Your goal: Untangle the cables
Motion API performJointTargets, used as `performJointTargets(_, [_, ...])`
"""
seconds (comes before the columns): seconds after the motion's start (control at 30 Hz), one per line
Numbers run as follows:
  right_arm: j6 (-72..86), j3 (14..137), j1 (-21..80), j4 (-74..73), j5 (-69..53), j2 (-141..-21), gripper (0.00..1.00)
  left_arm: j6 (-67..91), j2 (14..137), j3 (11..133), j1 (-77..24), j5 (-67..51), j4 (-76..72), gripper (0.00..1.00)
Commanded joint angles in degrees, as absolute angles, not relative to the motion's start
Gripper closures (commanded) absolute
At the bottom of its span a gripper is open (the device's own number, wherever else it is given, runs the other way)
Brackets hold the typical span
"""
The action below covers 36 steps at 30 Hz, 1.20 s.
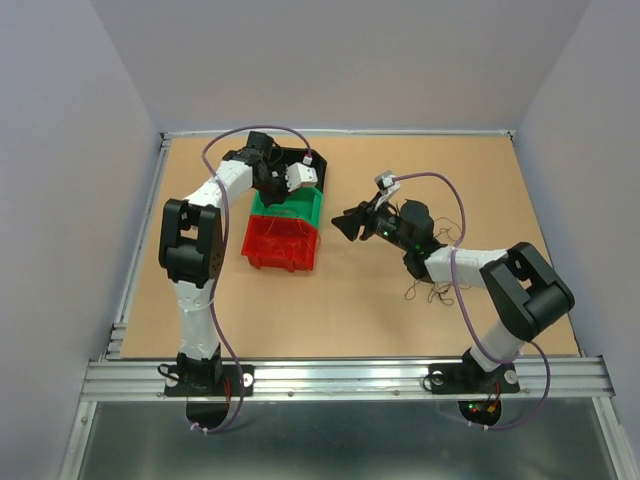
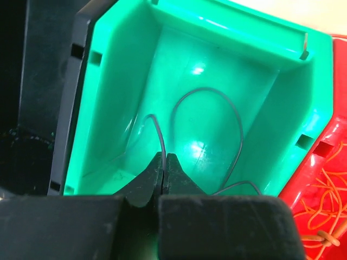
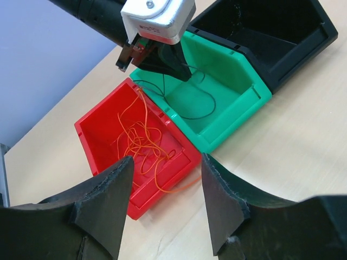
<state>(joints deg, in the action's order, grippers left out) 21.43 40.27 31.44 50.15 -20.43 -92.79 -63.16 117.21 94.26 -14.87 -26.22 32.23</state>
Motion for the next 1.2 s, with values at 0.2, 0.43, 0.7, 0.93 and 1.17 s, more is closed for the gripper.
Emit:
performJointTargets(0.2, [21.62,42.72,31.20,52.56,-19.87,-92.81,0.42,-62.40,114.61,99.66,-13.71,-28.13,34.01,0.60])
performJointTargets(0.43, [20.92,41.05,31.20,52.47,-18.63,-90.70,0.42,-62.58,115.75,106.52,-12.92,-26.19,38.85,0.43])
performJointTargets(0.7, [20.65,39.55,31.20,49.86,-13.57,-88.60,0.41,-60.39,110.31,104.42,-11.60,-29.87,37.54,0.36])
performJointTargets(0.93, [23.46,39.20,30.94,30.43,12.18,-82.18,0.30,-49.67,99.42,91.77,-12.57,-40.85,22.87,0.05])
performJointTargets(1.17, [31.28,30.33,28.57,21.10,34.60,-66.91,0.23,-31.40,84.84,75.01,-20.29,-38.77,-2.25,0.01])
